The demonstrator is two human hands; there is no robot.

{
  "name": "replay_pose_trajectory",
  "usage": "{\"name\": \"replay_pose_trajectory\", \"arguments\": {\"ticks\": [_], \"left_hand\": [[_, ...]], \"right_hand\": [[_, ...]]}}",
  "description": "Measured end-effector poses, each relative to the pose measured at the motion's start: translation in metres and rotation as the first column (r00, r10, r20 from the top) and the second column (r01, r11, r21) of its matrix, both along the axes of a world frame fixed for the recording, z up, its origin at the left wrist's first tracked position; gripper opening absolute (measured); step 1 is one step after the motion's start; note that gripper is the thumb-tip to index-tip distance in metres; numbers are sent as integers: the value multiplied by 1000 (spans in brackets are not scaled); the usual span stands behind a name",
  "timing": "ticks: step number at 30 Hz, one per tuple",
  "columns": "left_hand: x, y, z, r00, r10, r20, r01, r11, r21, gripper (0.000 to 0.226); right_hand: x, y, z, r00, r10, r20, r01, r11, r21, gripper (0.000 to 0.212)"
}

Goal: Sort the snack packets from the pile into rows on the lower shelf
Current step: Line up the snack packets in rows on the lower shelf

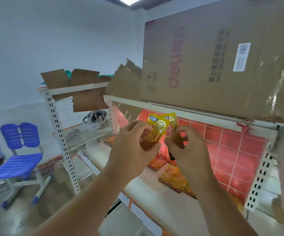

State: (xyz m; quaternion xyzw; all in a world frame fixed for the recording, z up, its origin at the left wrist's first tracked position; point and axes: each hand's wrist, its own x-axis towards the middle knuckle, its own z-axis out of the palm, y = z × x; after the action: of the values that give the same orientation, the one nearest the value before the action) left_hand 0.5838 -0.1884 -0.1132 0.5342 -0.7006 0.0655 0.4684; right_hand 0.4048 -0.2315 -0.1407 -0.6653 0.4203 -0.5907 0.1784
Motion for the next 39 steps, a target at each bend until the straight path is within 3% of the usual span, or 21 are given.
{"name": "replay_pose_trajectory", "arguments": {"ticks": [10,15,20,27,31,35,37,39], "left_hand": [[-46,-111,-96,990,-139,-35,144,945,293,39],[-71,-150,-156,963,-268,-34,253,854,454,41],[-100,-176,-207,934,-350,71,228,738,635,50],[-112,-203,-246,836,-462,296,181,741,646,62],[-114,-213,-260,809,-506,297,198,712,673,64],[-116,-220,-261,817,-536,211,259,668,697,44],[-114,-222,-261,828,-530,184,305,701,645,26],[-109,-226,-266,813,-542,213,347,745,569,26]], "right_hand": [[-58,-60,-85,966,-227,-125,251,936,246,28],[-83,-66,-133,899,-345,-271,429,822,374,26],[-91,-66,-184,757,-444,-479,640,648,412,28],[-74,-70,-230,690,-472,-548,723,419,549,30],[-66,-81,-235,666,-492,-560,742,360,566,38],[-65,-89,-237,644,-498,-580,759,322,566,32],[-64,-93,-238,646,-488,-587,757,316,571,35],[-61,-97,-238,648,-460,-607,759,319,568,37]]}}
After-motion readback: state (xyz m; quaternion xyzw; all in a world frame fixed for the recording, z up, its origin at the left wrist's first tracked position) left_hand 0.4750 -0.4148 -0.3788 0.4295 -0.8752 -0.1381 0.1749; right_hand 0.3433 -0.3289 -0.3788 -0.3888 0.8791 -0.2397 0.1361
